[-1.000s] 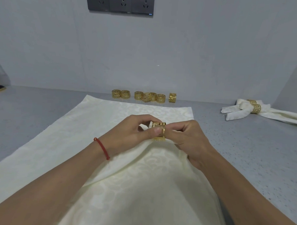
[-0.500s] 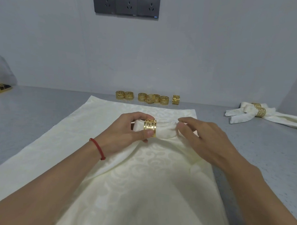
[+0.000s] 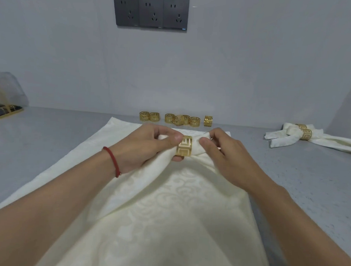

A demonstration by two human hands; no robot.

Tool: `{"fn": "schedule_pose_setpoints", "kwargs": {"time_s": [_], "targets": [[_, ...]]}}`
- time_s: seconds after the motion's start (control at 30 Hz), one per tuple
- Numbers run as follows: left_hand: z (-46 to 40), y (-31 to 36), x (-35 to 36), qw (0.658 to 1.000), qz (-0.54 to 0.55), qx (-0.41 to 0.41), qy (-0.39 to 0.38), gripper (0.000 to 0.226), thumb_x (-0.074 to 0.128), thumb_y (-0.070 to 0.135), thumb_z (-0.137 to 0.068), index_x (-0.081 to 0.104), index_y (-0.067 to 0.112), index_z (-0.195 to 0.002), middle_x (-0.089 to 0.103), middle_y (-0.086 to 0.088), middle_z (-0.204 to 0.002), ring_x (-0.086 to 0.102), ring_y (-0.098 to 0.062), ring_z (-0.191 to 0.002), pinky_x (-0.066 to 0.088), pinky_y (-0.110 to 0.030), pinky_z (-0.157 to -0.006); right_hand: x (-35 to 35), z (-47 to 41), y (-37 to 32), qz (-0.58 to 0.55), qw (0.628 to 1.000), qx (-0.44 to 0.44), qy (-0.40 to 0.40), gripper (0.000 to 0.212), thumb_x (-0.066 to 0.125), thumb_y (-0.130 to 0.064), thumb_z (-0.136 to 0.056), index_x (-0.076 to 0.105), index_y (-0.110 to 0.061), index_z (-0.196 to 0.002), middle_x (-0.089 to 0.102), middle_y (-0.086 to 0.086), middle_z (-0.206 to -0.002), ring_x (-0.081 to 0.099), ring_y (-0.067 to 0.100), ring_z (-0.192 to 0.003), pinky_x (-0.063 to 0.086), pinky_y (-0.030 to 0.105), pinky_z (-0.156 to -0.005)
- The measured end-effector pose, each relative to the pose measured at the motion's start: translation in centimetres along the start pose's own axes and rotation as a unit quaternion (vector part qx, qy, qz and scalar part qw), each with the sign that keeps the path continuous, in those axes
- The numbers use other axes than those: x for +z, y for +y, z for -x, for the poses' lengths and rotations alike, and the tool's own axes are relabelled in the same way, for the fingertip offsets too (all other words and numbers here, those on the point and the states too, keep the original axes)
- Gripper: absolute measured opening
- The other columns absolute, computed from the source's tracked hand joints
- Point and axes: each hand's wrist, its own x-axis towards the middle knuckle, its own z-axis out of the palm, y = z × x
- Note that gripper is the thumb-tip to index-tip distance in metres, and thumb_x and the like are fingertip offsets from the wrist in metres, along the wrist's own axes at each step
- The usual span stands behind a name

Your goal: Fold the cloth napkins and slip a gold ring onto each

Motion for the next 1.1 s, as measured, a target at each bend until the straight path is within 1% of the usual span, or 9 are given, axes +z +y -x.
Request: {"fn": "schedule_pose_setpoints", "kwargs": {"time_s": [0.13, 0.27, 0.37, 0.47, 0.57, 0.67, 0.8, 0.93, 1.1], "targets": [[0.8, 1.4, -0.6, 0.997, 0.077, -0.023, -0.017, 0.034, 0.061, 0.022, -0.095, 0.067, -0.002, -0.118, 0.071, -0.018, -0.114, 0.070, -0.033, -0.105, 0.057, -0.031, -0.088, -3.4, 0.3, -2.1, 0.000, 0.988, 0.052, -0.144, 0.031, 0.059, -0.054, -0.096, 0.048, -0.045, -0.123, 0.065, -0.014, -0.100, 0.060, 0.001, -0.074, 0.048, 0.026, -0.069], [1.6, 1.6, -0.2, 0.994, 0.103, -0.025, 0.002, 0.039, 0.062, 0.023, -0.094, 0.063, -0.001, -0.125, 0.070, -0.018, -0.119, 0.069, -0.035, -0.108, 0.053, -0.036, -0.096, -6.8, 1.8, -3.5, 0.195, 0.916, 0.114, -0.333, 0.049, 0.074, -0.057, -0.084, 0.045, -0.041, -0.121, 0.073, -0.007, -0.104, 0.072, 0.013, -0.086, 0.056, 0.036, -0.086], [2.4, 1.7, 0.7, 0.995, 0.102, -0.014, 0.002, 0.037, 0.062, 0.021, -0.095, 0.064, -0.003, -0.123, 0.069, -0.021, -0.119, 0.068, -0.037, -0.109, 0.053, -0.040, -0.097, -7.3, 3.0, -4.2, 0.131, 0.961, 0.119, -0.213, 0.075, 0.066, -0.083, -0.065, 0.047, -0.047, -0.129, 0.066, -0.023, -0.111, 0.064, 0.005, -0.106, 0.049, 0.037, -0.103], [3.1, 2.0, 1.8, 0.995, 0.099, -0.005, -0.024, 0.036, 0.061, 0.021, -0.097, 0.064, -0.004, -0.122, 0.068, -0.021, -0.121, 0.065, -0.037, -0.113, 0.050, -0.042, -0.102, -5.2, 4.1, -4.5, -0.119, 0.984, 0.075, -0.108, 0.040, 0.069, -0.056, -0.089, 0.066, -0.034, -0.122, 0.076, -0.010, -0.104, 0.074, 0.012, -0.092, 0.055, 0.039, -0.096], [4.1, 2.4, 2.3, 0.992, 0.107, -0.012, -0.058, 0.034, 0.058, 0.016, -0.099, 0.061, -0.002, -0.128, 0.067, -0.019, -0.124, 0.064, -0.035, -0.116, 0.050, -0.038, -0.102, -3.8, 4.8, -4.2, -0.198, 0.976, 0.073, -0.053, 0.015, 0.073, -0.032, -0.094, 0.075, -0.023, -0.105, 0.077, 0.010, -0.090, 0.068, 0.020, -0.069, 0.056, 0.038, -0.077], [4.9, 2.4, 2.7, 0.999, 0.029, -0.006, -0.016, 0.033, 0.064, 0.009, -0.094, 0.061, 0.000, -0.126, 0.073, -0.017, -0.112, 0.070, -0.032, -0.104, 0.055, -0.038, -0.094, -4.0, 5.4, -3.5, -0.200, 0.975, 0.092, -0.031, 0.019, 0.075, -0.034, -0.091, 0.077, -0.018, -0.100, 0.071, 0.020, -0.075, 0.059, 0.023, -0.059, 0.049, 0.038, -0.067], [4.5, 2.4, 4.2, 0.999, -0.032, 0.013, 0.020, 0.027, 0.071, 0.009, -0.090, 0.068, 0.001, -0.115, 0.075, -0.017, -0.098, 0.073, -0.031, -0.095, 0.058, -0.040, -0.087, -5.2, 6.4, -3.1, -0.188, 0.974, 0.111, -0.056, 0.029, 0.071, -0.037, -0.095, 0.073, -0.010, -0.106, 0.072, 0.026, -0.079, 0.063, 0.023, -0.058, 0.052, 0.032, -0.060], [3.0, 2.6, 6.4, 0.998, -0.046, -0.003, 0.032, 0.024, 0.079, 0.012, -0.083, 0.069, 0.003, -0.102, 0.077, -0.011, -0.088, 0.073, -0.021, -0.080, 0.054, -0.026, -0.064, -8.7, 7.4, -0.9, -0.163, 0.968, 0.142, -0.128, 0.039, 0.056, -0.039, -0.104, 0.069, -0.003, -0.108, 0.076, 0.020, -0.084, 0.071, 0.022, -0.075, 0.052, 0.035, -0.077], [0.5, 1.9, 10.6, 0.999, 0.009, -0.026, 0.017, 0.026, 0.083, 0.011, -0.078, 0.066, 0.003, -0.095, 0.073, -0.026, -0.100, 0.068, -0.045, -0.102, 0.051, -0.055, -0.093, -11.4, 8.4, 2.0, -0.089, 0.982, 0.155, -0.065, 0.035, 0.058, -0.036, -0.102, 0.073, -0.006, -0.094, 0.077, 0.016, -0.075, 0.074, 0.022, -0.072, 0.055, 0.040, -0.082]]}}
